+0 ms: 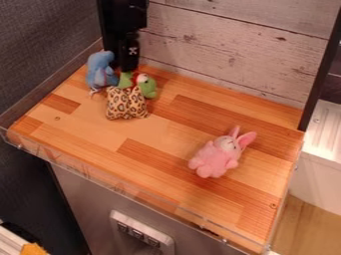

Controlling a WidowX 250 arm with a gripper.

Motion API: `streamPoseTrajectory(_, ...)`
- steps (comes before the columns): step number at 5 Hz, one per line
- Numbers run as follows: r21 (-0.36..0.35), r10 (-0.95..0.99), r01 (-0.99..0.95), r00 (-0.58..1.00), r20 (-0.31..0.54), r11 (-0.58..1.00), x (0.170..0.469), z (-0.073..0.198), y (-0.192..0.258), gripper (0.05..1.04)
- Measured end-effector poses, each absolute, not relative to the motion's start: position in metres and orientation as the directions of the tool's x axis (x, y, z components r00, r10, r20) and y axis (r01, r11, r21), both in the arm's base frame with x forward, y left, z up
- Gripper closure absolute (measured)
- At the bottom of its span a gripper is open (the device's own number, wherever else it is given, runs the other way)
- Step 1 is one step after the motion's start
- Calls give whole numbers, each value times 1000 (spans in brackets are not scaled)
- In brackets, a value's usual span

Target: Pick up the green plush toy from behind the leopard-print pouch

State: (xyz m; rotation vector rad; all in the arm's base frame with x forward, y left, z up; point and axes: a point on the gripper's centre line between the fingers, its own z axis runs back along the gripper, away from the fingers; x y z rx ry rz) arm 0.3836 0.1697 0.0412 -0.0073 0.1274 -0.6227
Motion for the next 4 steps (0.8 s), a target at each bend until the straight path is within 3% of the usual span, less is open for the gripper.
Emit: streamPoseTrajectory(4,-31,-767,769,633,-106,639,392,29,177,86)
